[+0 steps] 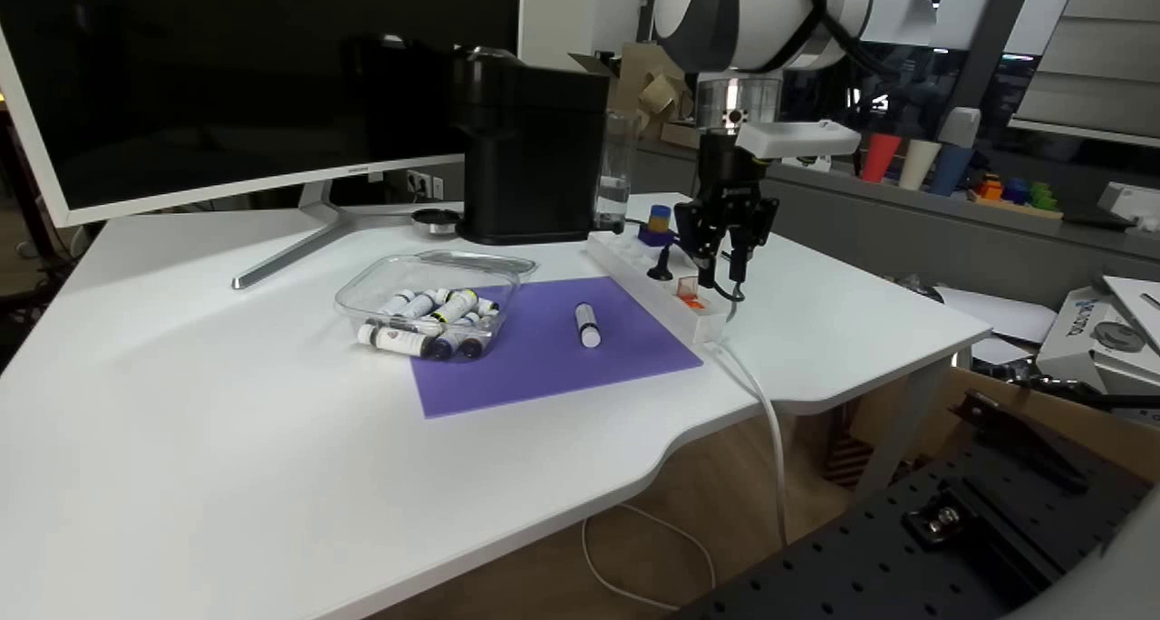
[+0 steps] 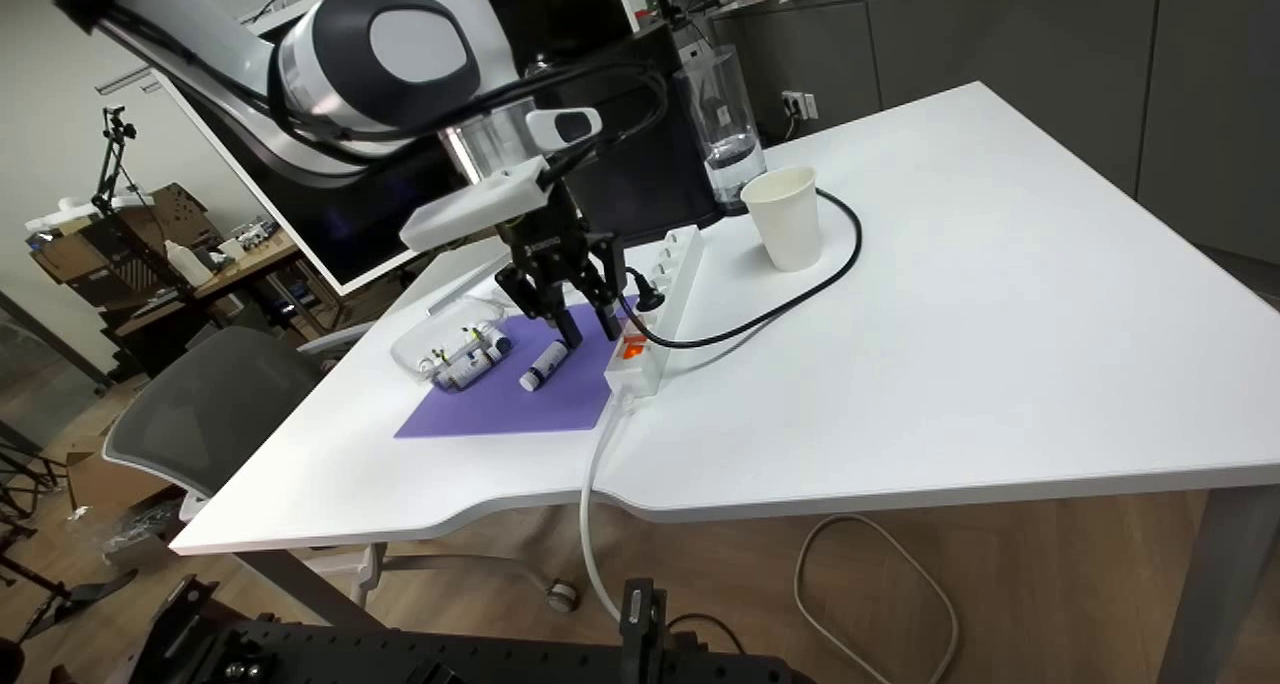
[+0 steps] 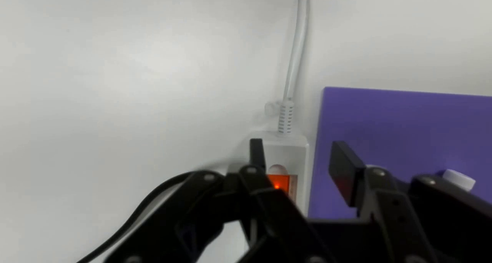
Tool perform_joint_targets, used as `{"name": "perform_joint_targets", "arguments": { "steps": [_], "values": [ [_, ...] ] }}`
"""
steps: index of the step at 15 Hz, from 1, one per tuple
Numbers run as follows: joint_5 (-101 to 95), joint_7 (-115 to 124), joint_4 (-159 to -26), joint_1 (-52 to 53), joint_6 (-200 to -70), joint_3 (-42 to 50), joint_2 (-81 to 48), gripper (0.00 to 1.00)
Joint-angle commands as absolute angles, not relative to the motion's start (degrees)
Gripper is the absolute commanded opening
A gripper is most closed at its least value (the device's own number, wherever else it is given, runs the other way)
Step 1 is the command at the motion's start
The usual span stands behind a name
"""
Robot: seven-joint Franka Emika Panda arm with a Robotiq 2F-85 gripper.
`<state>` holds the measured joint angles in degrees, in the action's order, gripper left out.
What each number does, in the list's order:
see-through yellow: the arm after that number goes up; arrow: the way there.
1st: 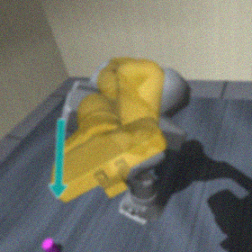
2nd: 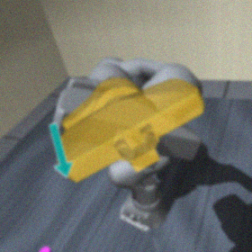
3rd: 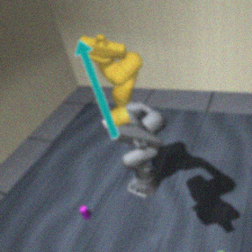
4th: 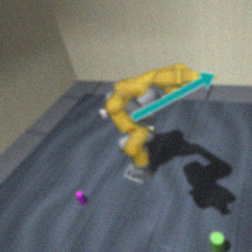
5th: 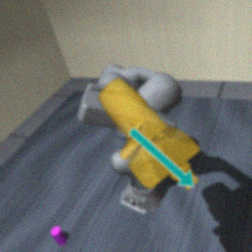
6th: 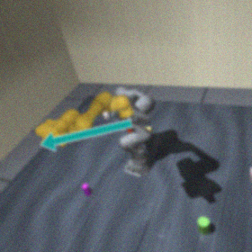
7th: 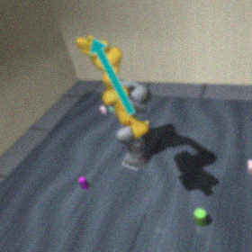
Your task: Turn off the extension cable
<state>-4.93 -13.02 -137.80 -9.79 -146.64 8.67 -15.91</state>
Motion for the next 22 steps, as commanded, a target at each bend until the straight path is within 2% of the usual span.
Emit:
{"name": "perform_joint_targets", "arguments": {
  "steps": [1,3,5,22],
  "values": [
    [-6.8,-16.1,-134.9,-10.4,-149.5,8.0,-19.0,0.19],
    [-6.5,-17.6,-134.7,-10.7,-151.4,7.4,-20.1,0.05],
    [-6.2,-18.7,-134.5,-11.0,-152.7,7.0,-20.9,0.0],
    [-6.7,-19.5,-134.5,-12.3,-158.3,6.9,-24.4,0.0]
  ]
}}
